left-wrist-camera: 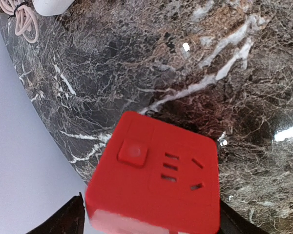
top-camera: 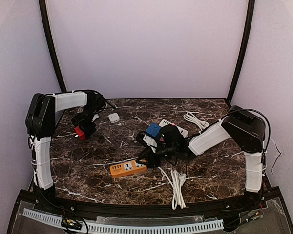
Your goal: Pull the plug off the socket
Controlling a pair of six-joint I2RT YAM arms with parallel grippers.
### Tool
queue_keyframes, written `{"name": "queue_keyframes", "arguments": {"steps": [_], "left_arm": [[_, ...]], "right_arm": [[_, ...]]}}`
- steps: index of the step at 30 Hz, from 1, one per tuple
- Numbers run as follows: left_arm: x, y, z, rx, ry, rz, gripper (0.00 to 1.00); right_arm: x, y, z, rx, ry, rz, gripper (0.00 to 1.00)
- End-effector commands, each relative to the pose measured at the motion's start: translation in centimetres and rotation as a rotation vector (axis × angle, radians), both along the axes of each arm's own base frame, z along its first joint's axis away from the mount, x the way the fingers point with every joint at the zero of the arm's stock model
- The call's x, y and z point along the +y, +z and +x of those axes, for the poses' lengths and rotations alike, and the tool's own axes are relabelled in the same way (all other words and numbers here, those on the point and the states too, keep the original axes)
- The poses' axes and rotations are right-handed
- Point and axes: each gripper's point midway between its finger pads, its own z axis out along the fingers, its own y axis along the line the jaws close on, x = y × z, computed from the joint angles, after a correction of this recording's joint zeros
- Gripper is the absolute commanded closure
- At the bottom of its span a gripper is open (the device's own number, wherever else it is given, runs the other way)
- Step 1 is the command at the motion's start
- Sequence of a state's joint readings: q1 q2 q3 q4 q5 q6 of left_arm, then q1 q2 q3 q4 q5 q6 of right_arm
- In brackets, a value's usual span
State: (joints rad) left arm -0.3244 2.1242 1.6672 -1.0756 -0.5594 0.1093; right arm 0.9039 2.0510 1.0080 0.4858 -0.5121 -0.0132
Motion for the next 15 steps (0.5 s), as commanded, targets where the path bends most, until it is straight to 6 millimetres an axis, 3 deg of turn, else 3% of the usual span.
{"name": "queue_keyframes", "arguments": {"steps": [1, 4, 6, 11, 12, 13, 14, 15], "left_arm": [[-0.6, 1.3, 0.4, -0.027, -0.007, -0.045, 0.14], [-1.3, 2.2, 0.7, -0.06, -0.016, -0.076, 0.1], [-2.5, 3.1, 0.5, -0.082, -0.053, -0.107, 0.03], [-8.3, 5.7, -0.7, -0.179, -0.272, -0.182, 0.01], [-8.9, 5.1, -1.6, -0.166, -0.294, -0.2, 0.01], [-10.6, 6.4, -1.8, -0.218, -0.337, -0.268, 0.01], [-11.0, 5.6, -2.8, -0.201, -0.357, -0.288, 0.01], [-12.6, 7.0, -3.1, -0.251, -0.411, -0.349, 0.01]], "right_arm": [[-3.0, -5.0, -1.5, 0.103, -0.028, -0.173, 0.63], [-3.0, -5.0, -1.5, 0.104, -0.029, -0.172, 0.63], [-2.9, -4.8, -1.4, 0.104, -0.029, -0.166, 0.63], [-2.6, -2.9, -1.2, 0.086, -0.03, -0.132, 0.57], [-2.6, -2.3, -1.1, 0.08, -0.033, -0.123, 0.55], [-2.7, -1.5, -1.0, 0.074, -0.037, -0.111, 0.53], [-2.8, -0.8, -0.9, 0.069, -0.039, -0.1, 0.51], [-2.8, 0.1, -0.8, 0.062, -0.042, -0.086, 0.49]]}}
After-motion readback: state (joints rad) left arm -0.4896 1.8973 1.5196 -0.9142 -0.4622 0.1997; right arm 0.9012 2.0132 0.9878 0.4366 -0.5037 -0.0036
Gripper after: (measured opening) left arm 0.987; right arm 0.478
